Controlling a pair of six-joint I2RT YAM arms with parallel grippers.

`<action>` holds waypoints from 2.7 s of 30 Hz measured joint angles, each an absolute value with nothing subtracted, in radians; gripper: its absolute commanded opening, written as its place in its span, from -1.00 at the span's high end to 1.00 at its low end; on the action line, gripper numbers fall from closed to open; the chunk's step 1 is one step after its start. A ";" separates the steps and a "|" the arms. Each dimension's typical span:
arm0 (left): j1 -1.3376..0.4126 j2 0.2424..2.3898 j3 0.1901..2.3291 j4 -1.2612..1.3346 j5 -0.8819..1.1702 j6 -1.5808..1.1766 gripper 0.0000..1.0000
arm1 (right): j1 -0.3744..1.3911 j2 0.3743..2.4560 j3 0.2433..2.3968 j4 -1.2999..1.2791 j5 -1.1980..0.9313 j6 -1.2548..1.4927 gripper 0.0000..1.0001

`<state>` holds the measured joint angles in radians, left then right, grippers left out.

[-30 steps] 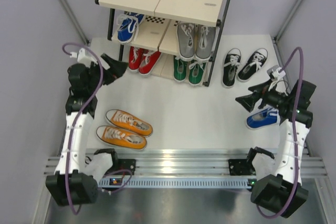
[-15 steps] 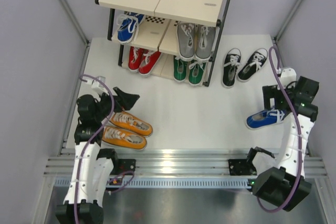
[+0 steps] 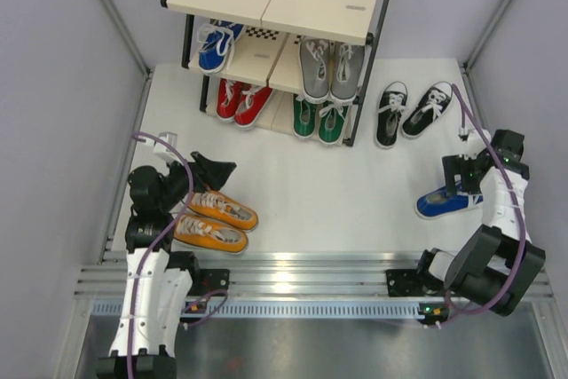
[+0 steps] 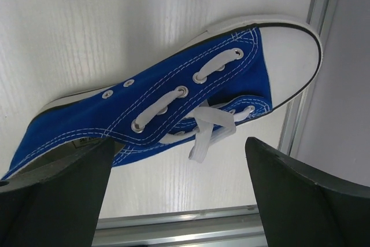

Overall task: Place and organize the shoes onto the shoe shelf
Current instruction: Pick up the shoe at the center of the board.

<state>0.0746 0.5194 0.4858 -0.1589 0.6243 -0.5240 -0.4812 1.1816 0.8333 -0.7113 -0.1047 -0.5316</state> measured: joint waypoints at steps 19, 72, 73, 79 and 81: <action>0.072 0.525 0.482 -0.159 0.625 -0.524 -0.96 | -0.487 1.343 0.725 -0.545 -0.007 -0.550 0.78; -1.210 1.521 0.694 0.808 -0.015 -0.782 -0.97 | -0.091 0.870 0.857 -0.788 -1.122 -0.396 1.00; -1.211 1.537 0.703 0.813 -0.023 -0.781 -0.97 | -0.091 0.865 0.854 -0.776 -1.131 -0.386 1.00; -1.214 1.598 0.728 0.858 -0.041 -0.781 -0.65 | -0.091 0.819 0.804 -0.715 -1.163 -0.350 1.00; -1.214 1.609 0.743 0.865 -0.040 -0.781 -0.36 | -0.089 0.810 0.790 -0.705 -1.167 -0.347 1.00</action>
